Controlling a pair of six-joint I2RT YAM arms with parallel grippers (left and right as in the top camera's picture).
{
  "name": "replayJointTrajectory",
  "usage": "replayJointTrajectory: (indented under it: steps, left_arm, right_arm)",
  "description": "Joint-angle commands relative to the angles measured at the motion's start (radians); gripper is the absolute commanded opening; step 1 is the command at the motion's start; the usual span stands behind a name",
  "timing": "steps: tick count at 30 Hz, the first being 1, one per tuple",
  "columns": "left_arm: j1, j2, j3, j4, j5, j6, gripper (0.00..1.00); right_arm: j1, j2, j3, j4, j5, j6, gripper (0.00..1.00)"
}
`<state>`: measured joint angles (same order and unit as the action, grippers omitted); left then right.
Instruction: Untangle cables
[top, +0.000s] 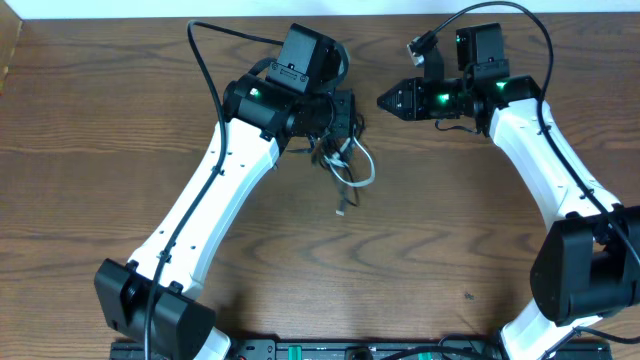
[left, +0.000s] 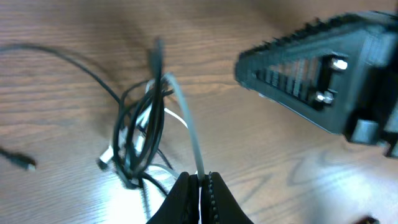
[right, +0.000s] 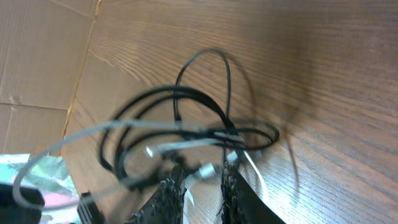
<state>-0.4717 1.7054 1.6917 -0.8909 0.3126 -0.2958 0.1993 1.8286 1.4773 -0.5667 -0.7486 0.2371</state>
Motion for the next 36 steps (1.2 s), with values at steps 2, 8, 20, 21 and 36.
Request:
replayJointTrajectory:
  steps: [2, 8, 20, 21, 36]
  left_arm:
    - [0.002, -0.03, 0.003, 0.019, 0.114, 0.039, 0.08]
    - [0.023, -0.05, 0.004, 0.075, 0.256, 0.052, 0.07]
    - [0.074, -0.069, 0.001, 0.032, 0.195, 0.068, 0.07]
    - [0.074, -0.069, 0.001, 0.014, 0.13, 0.047, 0.07]
    - [0.278, -0.06, -0.033, -0.097, -0.066, -0.084, 0.26]
  right_arm:
    - [-0.002, 0.004, 0.002, 0.006, -0.08, -0.003, 0.2]
    - [-0.002, 0.004, 0.002, -0.007, -0.132, -0.061, 0.29]
    - [0.008, 0.006, 0.002, -0.08, -0.005, -0.07, 0.45]
    - [0.013, 0.006, 0.001, -0.08, -0.005, -0.07, 0.46]
    - [0.184, 0.192, 0.0, 0.131, 0.082, 0.094, 0.52]
